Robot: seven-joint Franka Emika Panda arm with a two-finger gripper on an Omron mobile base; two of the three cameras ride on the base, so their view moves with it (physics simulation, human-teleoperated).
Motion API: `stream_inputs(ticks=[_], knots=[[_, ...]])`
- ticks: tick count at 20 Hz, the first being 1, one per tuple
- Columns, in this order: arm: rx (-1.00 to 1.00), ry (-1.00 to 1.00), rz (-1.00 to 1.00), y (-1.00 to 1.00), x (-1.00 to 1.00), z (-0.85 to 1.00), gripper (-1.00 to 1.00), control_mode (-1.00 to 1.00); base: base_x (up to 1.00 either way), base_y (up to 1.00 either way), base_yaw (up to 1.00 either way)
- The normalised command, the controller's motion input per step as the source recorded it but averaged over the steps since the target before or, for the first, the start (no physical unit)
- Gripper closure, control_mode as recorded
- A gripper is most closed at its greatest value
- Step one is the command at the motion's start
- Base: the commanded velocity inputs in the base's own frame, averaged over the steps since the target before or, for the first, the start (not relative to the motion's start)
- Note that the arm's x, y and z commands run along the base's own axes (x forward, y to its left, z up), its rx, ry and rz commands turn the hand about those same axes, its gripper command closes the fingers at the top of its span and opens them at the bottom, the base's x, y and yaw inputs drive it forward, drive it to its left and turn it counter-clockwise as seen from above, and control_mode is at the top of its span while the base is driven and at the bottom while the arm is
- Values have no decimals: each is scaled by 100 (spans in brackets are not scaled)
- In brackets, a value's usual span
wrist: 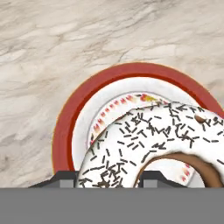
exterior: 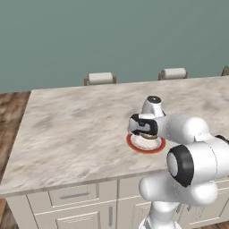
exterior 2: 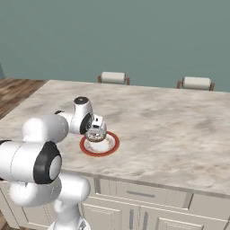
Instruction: Move the dessert items from the plate to the tray.
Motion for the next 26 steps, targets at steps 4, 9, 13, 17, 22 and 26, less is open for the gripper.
stream_inputs(ticks=[4,9,13,17,22,26], knots=[[0,13,0,2,-87,100,100,-100,0,0,0],[0,1,0,1,-100,100,100,-100,0,0,0],[0,1,0,0,-92,95,100,-100,0,0,0],[0,-3,0,-1,-51,6,100,-100,0,0,0],[0,0,0,0,0,0,100,-100,0,0,0],[0,0,0,0,0,0,100,100,-12,-19,-9]])
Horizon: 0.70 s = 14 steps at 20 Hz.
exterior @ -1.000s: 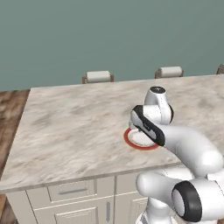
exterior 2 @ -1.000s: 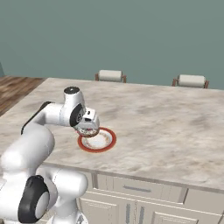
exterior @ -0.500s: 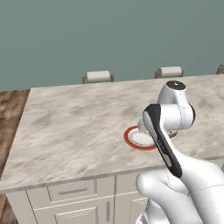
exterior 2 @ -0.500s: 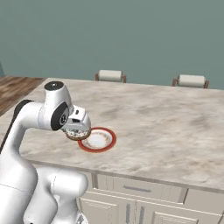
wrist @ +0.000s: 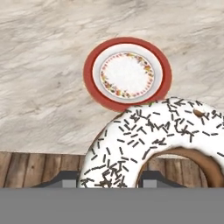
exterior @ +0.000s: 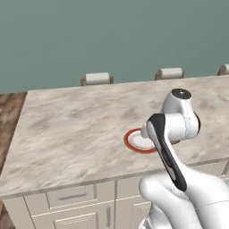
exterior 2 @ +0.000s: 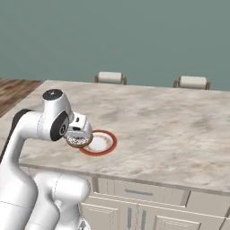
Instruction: Move the dessert items from the plate to the tray.
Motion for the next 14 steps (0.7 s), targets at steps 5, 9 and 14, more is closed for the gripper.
stream_inputs(ticks=[5,9,14], knots=[[0,0,0,0,0,0,100,100,-11,-40,-67],[0,0,0,0,0,0,100,100,0,-27,-85],[0,0,0,0,0,0,100,100,1,-39,-87]])
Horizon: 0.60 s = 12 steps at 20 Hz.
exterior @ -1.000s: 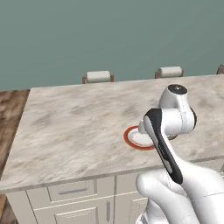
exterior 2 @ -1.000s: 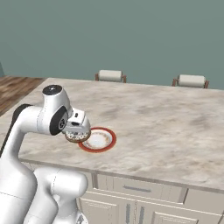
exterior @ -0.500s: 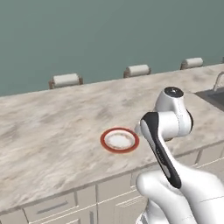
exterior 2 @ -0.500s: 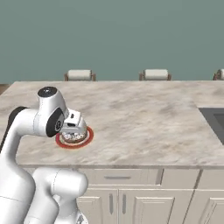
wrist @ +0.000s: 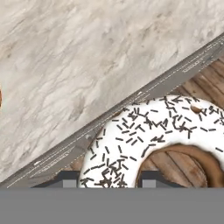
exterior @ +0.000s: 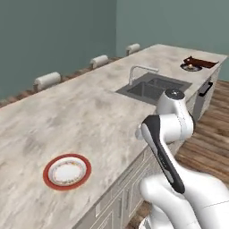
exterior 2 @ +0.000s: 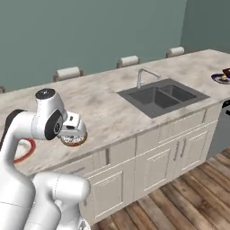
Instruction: Move the dessert items from the plate to the tray.
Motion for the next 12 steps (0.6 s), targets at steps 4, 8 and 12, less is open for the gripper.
stream_inputs(ticks=[4,8,12], knots=[[0,0,0,0,0,0,100,100,9,-50,-84],[0,0,0,0,0,0,100,100,31,-56,-75],[0,0,0,0,0,0,100,100,62,-55,-60]])
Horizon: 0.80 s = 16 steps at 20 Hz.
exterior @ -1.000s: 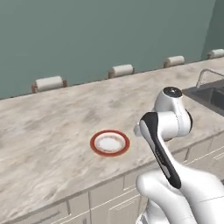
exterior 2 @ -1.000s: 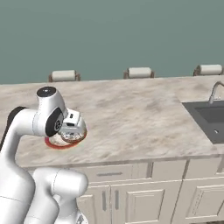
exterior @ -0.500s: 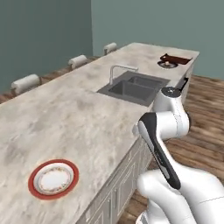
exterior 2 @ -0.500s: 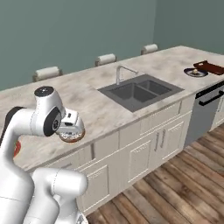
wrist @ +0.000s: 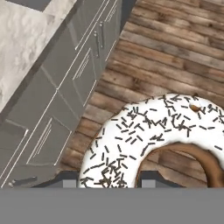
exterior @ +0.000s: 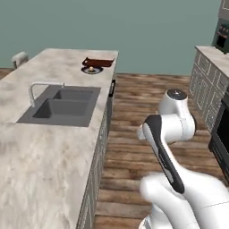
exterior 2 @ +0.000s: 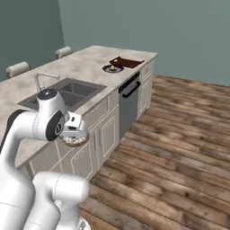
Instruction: Move the dessert items from the plate to the tray.
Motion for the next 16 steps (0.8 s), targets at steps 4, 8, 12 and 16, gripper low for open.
stream_inputs(ticks=[4,8,12,16], knots=[[0,0,0,0,0,0,100,100,80,-44,-23],[0,0,0,0,0,0,100,100,100,-76,7],[0,0,0,0,0,0,100,100,100,-93,9],[0,0,0,0,0,0,100,100,100,-74,9]])
